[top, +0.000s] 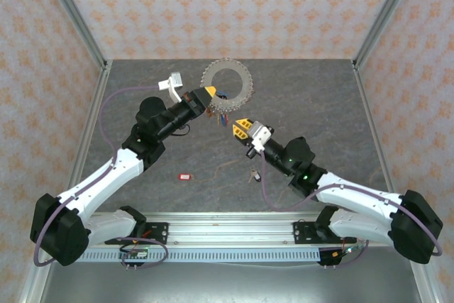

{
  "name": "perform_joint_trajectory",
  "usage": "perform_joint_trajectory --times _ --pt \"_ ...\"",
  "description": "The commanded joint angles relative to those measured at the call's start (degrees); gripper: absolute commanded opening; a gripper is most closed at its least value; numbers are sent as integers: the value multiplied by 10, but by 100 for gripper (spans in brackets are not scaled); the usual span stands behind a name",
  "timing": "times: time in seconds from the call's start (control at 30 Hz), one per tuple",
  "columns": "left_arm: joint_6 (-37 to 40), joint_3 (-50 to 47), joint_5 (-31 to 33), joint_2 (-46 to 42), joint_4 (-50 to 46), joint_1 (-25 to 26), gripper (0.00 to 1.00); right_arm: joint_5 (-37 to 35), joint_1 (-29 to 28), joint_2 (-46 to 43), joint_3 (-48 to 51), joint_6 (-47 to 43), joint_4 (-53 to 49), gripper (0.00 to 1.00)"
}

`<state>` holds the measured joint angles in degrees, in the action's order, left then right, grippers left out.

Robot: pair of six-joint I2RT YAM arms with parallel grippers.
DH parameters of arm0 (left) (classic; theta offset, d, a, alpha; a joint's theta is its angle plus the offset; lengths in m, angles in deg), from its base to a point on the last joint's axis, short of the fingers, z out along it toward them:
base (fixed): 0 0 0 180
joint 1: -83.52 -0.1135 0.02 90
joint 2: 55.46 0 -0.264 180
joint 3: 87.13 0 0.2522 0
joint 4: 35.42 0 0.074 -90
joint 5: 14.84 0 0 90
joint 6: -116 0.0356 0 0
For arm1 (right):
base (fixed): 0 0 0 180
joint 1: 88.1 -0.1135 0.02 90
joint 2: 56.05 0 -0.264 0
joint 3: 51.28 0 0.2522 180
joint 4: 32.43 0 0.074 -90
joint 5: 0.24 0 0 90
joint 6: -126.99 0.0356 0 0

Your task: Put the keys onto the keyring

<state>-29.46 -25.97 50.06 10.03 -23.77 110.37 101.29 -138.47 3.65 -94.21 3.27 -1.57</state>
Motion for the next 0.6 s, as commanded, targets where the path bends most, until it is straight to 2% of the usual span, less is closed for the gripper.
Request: perform_joint_trajectory --times 0.0,0.17,0.57 --pt "4 7 -11 -10 54 -3 0 14 -4 9 -31 2 42 16" --pt "3 7 -12 -13 49 -3 0 17 -4 25 -43 -1 44 16" --pt "5 11 -12 -15 40 -2 0 -29 -4 45 -50 -10 46 19"
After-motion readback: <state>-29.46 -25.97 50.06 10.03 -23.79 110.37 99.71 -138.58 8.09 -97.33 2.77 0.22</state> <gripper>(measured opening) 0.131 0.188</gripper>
